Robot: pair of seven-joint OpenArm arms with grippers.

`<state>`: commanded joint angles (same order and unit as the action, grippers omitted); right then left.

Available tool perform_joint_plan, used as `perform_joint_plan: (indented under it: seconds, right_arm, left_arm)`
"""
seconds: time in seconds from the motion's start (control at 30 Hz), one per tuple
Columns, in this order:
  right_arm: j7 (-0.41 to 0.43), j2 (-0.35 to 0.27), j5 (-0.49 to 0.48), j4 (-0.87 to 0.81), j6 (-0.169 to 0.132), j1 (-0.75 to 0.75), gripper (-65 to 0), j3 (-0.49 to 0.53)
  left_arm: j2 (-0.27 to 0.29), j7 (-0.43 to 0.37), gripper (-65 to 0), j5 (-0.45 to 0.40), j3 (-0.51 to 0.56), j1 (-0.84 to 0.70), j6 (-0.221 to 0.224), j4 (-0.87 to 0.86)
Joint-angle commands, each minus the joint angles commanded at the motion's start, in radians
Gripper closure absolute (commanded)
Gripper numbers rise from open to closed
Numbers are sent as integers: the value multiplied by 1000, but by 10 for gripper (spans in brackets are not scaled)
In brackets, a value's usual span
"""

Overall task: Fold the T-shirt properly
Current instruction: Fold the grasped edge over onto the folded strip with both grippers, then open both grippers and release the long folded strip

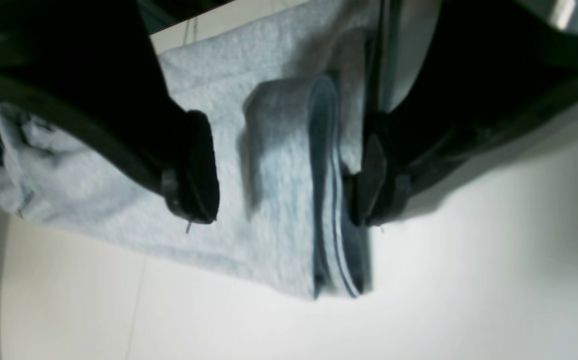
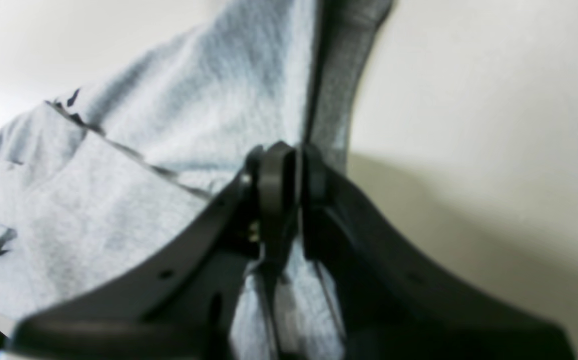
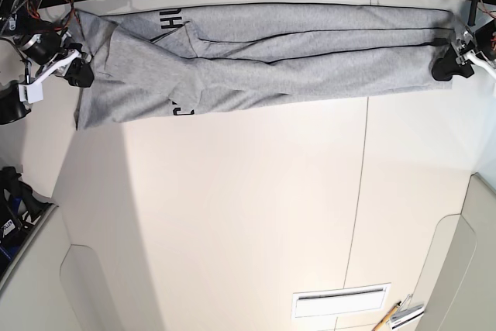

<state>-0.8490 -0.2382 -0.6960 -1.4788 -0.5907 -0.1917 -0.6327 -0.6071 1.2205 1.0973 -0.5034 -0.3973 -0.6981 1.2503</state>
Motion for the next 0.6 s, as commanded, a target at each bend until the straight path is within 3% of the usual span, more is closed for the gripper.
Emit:
perform_joint_plan:
  seconds: [0.27, 0.3, 0.4, 0.43, 0.6]
  right_arm:
    - [0, 0, -27, 0, 0, 0, -55, 0]
    - [0, 0, -26, 0, 0, 0, -55, 0]
    - [0, 0, -35, 0, 0, 0, -55, 0]
    - [-2, 0, -45, 0, 0, 0, -55, 0]
    - [-24, 0, -52, 0, 0, 0, -55, 0]
  left_arm:
    - [-8, -7, -437, 14, 0, -76, 0, 5]
    - [-8, -13, -373, 14, 0, -76, 0, 5]
    - [-8, -12, -48, 13, 0, -76, 0, 5]
    - [-8, -12, 0, 13, 0, -76, 0, 5]
    - [-24, -11, 0, 25, -38, -71, 0, 56]
